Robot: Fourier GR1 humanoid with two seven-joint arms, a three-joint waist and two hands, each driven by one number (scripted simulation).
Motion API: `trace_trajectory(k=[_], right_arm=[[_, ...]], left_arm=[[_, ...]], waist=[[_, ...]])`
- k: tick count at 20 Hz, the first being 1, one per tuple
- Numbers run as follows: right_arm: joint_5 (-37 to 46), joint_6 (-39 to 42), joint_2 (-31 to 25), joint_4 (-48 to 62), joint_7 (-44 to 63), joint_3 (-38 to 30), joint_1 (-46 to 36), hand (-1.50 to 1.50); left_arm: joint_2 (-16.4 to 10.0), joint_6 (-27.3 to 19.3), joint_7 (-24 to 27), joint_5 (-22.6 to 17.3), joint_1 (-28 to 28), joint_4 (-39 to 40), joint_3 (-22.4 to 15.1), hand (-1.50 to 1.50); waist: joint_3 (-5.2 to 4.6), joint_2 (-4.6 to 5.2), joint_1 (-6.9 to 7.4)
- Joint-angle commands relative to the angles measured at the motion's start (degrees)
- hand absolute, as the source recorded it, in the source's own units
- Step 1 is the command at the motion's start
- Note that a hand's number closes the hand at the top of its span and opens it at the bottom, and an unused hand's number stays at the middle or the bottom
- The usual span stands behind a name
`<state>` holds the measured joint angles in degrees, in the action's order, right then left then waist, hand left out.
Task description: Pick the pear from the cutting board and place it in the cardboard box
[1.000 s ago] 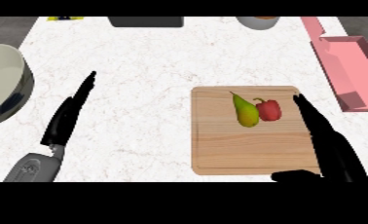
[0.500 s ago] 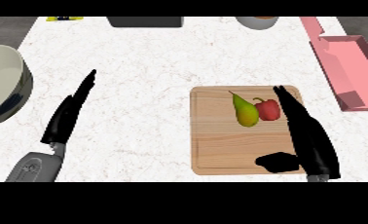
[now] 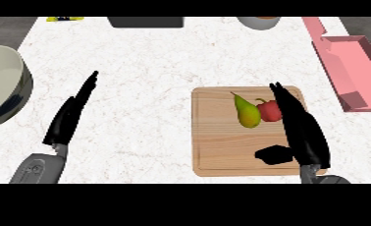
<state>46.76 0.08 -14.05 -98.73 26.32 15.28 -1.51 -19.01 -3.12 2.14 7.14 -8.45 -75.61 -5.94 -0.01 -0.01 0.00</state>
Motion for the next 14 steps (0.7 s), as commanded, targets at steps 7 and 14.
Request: trace_trajectory(k=[7,14], right_arm=[[4.08,0.29,6.05,12.03,-2.04,-2.56,-8.15,-1.5],[6.92,0.17,8.45,10.52,-1.73,-1.53,-4.09,-1.5]], left_arm=[[3.32,1.51,-1.81,4.55,1.28,-2.91,1.76,0.0],[4.84,4.07,0.28,5.31,0.1,-0.59,4.56,0.0]], waist=[[0.02,0.02,0.21],[0.0,-0.01,-0.09]])
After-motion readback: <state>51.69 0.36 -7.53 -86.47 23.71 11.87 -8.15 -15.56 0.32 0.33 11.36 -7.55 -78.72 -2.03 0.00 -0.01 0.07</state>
